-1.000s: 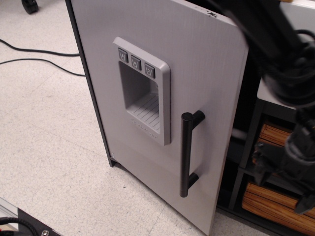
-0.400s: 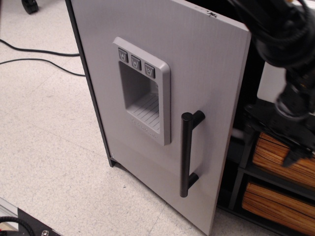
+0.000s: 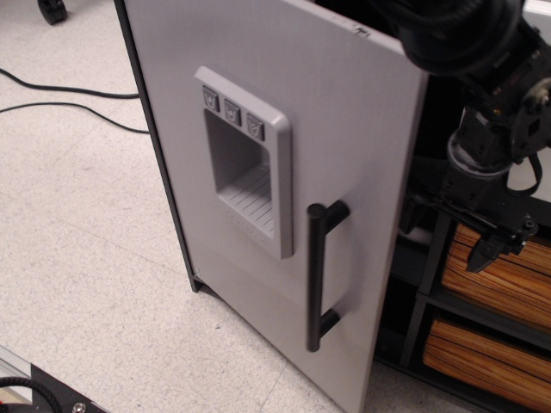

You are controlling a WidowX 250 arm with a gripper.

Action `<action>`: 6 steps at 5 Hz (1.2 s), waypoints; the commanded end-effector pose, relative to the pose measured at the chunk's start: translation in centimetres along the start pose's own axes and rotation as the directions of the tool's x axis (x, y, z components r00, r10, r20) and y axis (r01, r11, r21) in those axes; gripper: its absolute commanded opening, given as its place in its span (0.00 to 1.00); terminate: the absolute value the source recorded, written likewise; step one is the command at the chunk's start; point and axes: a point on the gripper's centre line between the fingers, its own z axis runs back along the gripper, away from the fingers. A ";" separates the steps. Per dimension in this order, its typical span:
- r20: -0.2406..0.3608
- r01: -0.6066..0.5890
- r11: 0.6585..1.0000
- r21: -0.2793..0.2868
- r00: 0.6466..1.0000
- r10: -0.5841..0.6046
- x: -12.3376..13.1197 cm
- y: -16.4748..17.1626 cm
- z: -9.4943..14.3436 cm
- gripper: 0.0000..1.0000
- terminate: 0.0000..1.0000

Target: Open fridge

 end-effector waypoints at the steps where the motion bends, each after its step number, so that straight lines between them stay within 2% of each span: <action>1: 0.055 -0.046 0.998 -0.031 0.997 0.048 -3.1 4.1 6.2 1.00 0.00; 2: 0.060 -0.043 0.999 0.001 0.997 0.043 -5.7 6.3 6.3 1.00 0.00; 4: 0.039 0.015 1.000 0.018 0.999 -0.016 -10.6 10.2 5.9 1.00 0.00; 5: 0.042 0.017 0.999 0.031 0.999 -0.019 -12.3 12.3 5.8 1.00 0.00; 6: 0.000 -0.008 1.000 0.015 1.000 0.008 -13.1 13.9 5.9 1.00 0.00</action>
